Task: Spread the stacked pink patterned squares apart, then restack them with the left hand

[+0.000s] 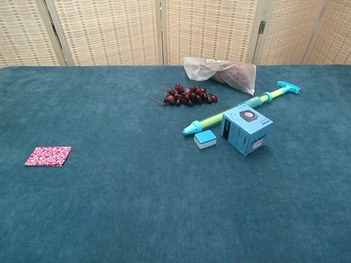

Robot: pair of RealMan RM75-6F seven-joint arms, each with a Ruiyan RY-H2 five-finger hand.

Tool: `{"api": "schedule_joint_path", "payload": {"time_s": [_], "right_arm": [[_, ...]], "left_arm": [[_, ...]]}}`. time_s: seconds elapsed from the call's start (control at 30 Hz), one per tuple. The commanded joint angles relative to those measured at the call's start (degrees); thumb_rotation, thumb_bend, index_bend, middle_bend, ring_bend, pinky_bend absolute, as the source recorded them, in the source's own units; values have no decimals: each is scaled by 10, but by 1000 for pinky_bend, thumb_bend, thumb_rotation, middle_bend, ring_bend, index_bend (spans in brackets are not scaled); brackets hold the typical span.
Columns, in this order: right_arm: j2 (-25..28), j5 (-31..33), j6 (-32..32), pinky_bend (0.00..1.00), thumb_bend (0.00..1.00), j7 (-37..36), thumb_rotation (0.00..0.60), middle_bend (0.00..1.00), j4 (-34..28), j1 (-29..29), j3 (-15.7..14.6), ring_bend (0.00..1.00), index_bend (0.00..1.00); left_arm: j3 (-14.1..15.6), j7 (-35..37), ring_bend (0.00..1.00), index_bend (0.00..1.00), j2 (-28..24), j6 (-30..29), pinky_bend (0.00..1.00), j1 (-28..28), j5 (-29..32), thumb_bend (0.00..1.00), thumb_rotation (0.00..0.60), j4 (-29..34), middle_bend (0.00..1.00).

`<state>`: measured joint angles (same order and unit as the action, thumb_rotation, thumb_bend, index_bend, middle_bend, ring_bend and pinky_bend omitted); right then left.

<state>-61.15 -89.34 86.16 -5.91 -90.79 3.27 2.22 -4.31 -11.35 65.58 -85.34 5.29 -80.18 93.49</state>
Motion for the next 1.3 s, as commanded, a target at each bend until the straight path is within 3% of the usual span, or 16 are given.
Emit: {"api": "schedule_joint_path", "payload": {"time_s": [0.03,0.33,0.43,0.63,0.77,0.87,1.07,1.3], "right_arm": [[-1,-1,-1,301,282,-4,600,322,2,0,-1,223,328],[2,-4,11,301,283,-17,600,322,6,-4,-1,223,328],[5,-3,18,302,283,-19,600,322,5,-6,3,223,328],[10,-3,18,301,283,-16,600,322,0,-5,5,223,328],[11,-3,17,301,282,-16,600,322,-1,-4,6,223,328],[12,-3,14,301,283,-14,600,322,-3,-2,5,223,328],[14,-6,12,301,283,-10,600,326,-7,1,6,234,328],[12,-9,11,301,283,-6,600,331,-9,2,5,239,328]], "left_arm": [[0,0,47,199,0,-1,146,0,0,271,600,0,94],[2,4,48,199,-4,-4,146,-2,-7,271,600,4,94],[1,7,92,209,-5,-5,159,1,-16,271,600,5,130],[2,32,363,279,-3,18,445,22,-41,291,600,-1,369],[4,48,537,289,-2,58,697,49,-53,377,600,-5,579],[2,68,693,300,5,91,832,75,-62,452,600,-15,746],[4,94,897,320,31,167,991,130,-73,564,600,-45,958],[6,107,977,305,70,240,1000,175,-55,641,600,-86,1000]]}}
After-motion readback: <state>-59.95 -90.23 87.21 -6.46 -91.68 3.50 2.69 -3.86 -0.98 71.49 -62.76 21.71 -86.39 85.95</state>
